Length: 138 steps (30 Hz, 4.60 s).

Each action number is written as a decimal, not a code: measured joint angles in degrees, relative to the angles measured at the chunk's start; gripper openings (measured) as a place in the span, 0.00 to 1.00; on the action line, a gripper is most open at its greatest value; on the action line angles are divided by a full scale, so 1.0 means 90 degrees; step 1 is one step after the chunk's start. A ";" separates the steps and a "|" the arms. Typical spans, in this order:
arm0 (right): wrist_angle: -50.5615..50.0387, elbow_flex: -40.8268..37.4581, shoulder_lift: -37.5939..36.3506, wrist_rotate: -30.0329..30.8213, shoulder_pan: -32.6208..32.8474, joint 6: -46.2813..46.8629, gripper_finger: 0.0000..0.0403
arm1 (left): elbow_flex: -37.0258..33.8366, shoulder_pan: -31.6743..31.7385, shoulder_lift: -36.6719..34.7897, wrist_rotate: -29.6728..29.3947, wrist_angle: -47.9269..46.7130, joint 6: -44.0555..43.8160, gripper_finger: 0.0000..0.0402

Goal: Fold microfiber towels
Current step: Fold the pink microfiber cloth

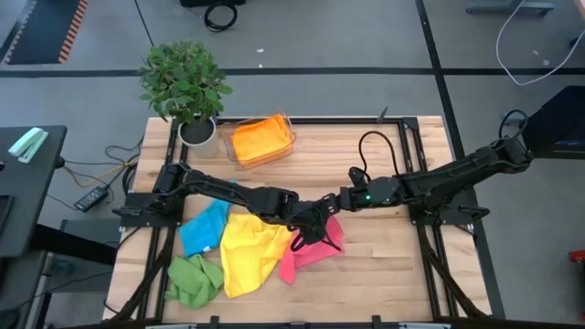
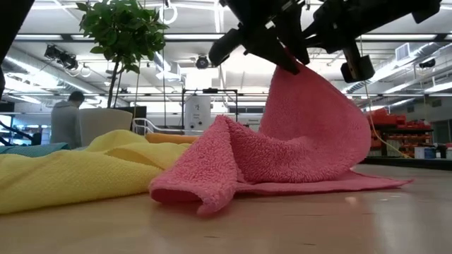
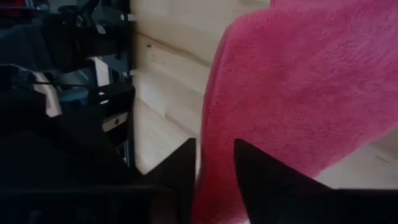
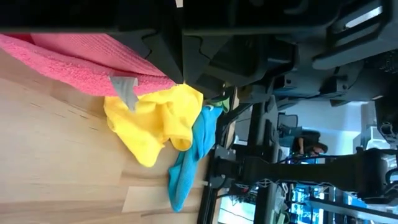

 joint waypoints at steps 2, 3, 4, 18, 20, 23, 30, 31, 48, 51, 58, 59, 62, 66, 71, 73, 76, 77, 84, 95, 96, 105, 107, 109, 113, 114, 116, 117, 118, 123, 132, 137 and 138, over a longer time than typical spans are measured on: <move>0.0000 0.0000 -0.0007 -0.0023 0.0000 -0.0011 0.00 | 0.0000 0.0000 0.0000 -0.0018 0.0053 0.0049 0.20; -0.0008 0.0001 -0.0030 -0.0038 0.0000 -0.0013 0.00 | 0.0000 -0.0014 0.0000 -0.0046 0.0101 0.0046 0.16; -0.0003 0.0000 -0.0041 -0.0075 0.0000 -0.0029 0.00 | 0.0000 -0.0016 0.0000 -0.0102 0.0160 0.0048 0.12; -0.0008 0.0003 -0.0204 -0.0385 0.0022 -0.0461 0.02 | -0.0005 -0.0275 -0.0025 -0.0963 0.0360 -0.0686 0.01; 0.0037 0.0017 -0.0213 -0.0417 0.0024 -0.0540 0.04 | -0.0005 -0.0337 -0.0119 -0.0970 0.0324 -0.0934 0.01; 0.0006 0.0017 -0.0237 -0.0448 0.0027 -0.0657 0.09 | -0.0005 -0.0410 -0.0258 -0.1025 0.0173 -0.1269 0.01; -0.0313 0.0002 -0.0424 -0.0400 -0.0054 -0.1872 0.24 | -0.0004 -0.0652 -0.0619 -0.1365 -0.0186 -0.2220 0.00; -0.0478 0.0005 -0.0478 -0.0401 -0.0066 -0.2188 0.26 | -0.0002 -0.0700 -0.0702 -0.1429 -0.0272 -0.2484 0.00; -0.2040 -0.0057 0.0923 -0.0229 0.1047 -0.5889 0.50 | 0.0002 -0.1205 -0.1464 -0.1478 -0.1811 -0.7000 0.00; -0.1747 -0.0101 0.1554 0.0098 0.1048 -0.5819 0.50 | 0.0002 -0.1195 -0.1464 -0.1485 -0.1860 -0.7197 0.00; -0.1047 -0.0107 0.2592 0.0094 0.0823 -0.5430 0.50 | 0.0001 -0.1202 -0.1464 -0.1480 -0.2120 -0.7394 0.00; -0.0876 -0.0109 0.2719 0.0099 0.0768 -0.5398 0.50 | 0.0001 -0.1202 -0.1464 -0.1482 -0.2133 -0.7438 0.00; -0.0594 -0.0109 0.2979 0.0275 0.0595 -0.5320 0.50 | 0.0001 -0.1225 -0.1462 -0.1482 -0.2190 -0.7583 0.00; -0.0159 -0.0107 0.3259 0.0314 0.0383 -0.5357 0.50 | 0.0002 -0.1277 -0.1462 -0.1482 -0.2314 -0.7671 0.00; -0.0084 -0.0106 0.3197 0.0030 0.0410 -0.5610 0.27 | 0.0002 -0.1361 -0.1462 -0.1478 -0.2511 -0.7786 0.00; -0.0368 -0.0115 0.2911 -0.0227 0.0537 -0.5773 0.09 | 0.0002 -0.1410 -0.1462 -0.1480 -0.2553 -0.7859 0.00; -0.1219 -0.0084 0.2163 -0.0215 0.0627 -0.5915 0.03 | 0.0002 -0.1502 -0.1460 -0.1481 -0.2687 -0.7890 0.00; -0.1732 -0.0037 0.1882 -0.0131 0.0639 -0.5912 0.02 | 0.0002 -0.1544 -0.1460 -0.1482 -0.2749 -0.7916 0.00; -0.5912 0.1166 -0.0324 0.0332 0.0862 -0.6001 0.01 | 0.0002 -0.1773 -0.1460 -0.1478 -0.3412 -0.8374 0.00; -0.9998 0.4561 -0.0139 0.2003 0.1054 -0.6740 0.00 | 0.0002 -0.1682 -0.1457 -0.1514 -0.3525 -0.8114 0.00; -1.0141 0.4821 -0.0074 0.2260 0.1009 -0.6929 0.00 | 0.0002 -0.1643 -0.1457 -0.1538 -0.3512 -0.8000 0.00; -1.0509 0.5666 0.0173 0.0801 -0.0211 -0.8172 0.00 | 0.0005 -0.1077 -0.1457 -0.1589 -0.3337 -0.8895 0.02; -1.0503 0.5464 0.0173 -0.0453 -0.0286 -0.7866 0.00 | 0.0005 -0.0923 -0.1437 -0.1258 -0.3318 -1.0291 0.08; -1.0391 0.5110 0.0180 -0.1150 -0.0184 -0.7437 0.00 | 0.0004 -0.0759 -0.1362 -0.0553 -0.3290 -1.1412 0.16; -0.9751 0.4089 0.0168 -0.1508 0.0138 -0.6857 0.00 | 0.0001 -0.0687 -0.1060 0.0769 -0.2927 -1.2346 0.32; -0.9462 0.3786 0.0170 -0.1579 0.0216 -0.6698 0.00 | 0.0002 -0.0760 -0.0956 0.0979 -0.2840 -1.2390 0.36; -0.8800 0.3180 0.0170 -0.1814 0.0379 -0.6375 0.00 | 0.0002 -0.0975 -0.0708 0.1257 -0.2806 -1.2343 0.43; -0.8454 0.2865 0.0172 -0.1918 0.0473 -0.6232 0.00 | -0.0001 -0.1100 -0.0583 0.1278 -0.2866 -1.2228 0.46; -0.8122 0.2578 0.0172 -0.1984 0.0572 -0.6070 0.00 | -0.0003 -0.1213 -0.0469 0.1248 -0.2927 -1.2099 0.48; -0.7088 0.1493 0.0173 -0.2103 0.0924 -0.5418 0.00 | -0.0002 -0.1636 -0.0075 0.0279 -0.1871 -1.1265 0.54; -0.6828 0.1227 0.0170 -0.2163 0.0969 -0.5137 0.00 | -0.0010 -0.1649 0.1295 -0.0560 -0.0283 -0.8423 0.46; -0.6793 0.1402 0.0169 -0.2156 0.0969 -0.5202 0.00 | -0.0005 -0.1381 0.1357 -0.0900 -0.0752 -0.8064 0.43; -0.6786 0.1427 0.0170 -0.2149 0.0967 -0.5211 0.00 | -0.0005 -0.1313 0.1359 -0.0885 -0.0782 -0.7869 0.42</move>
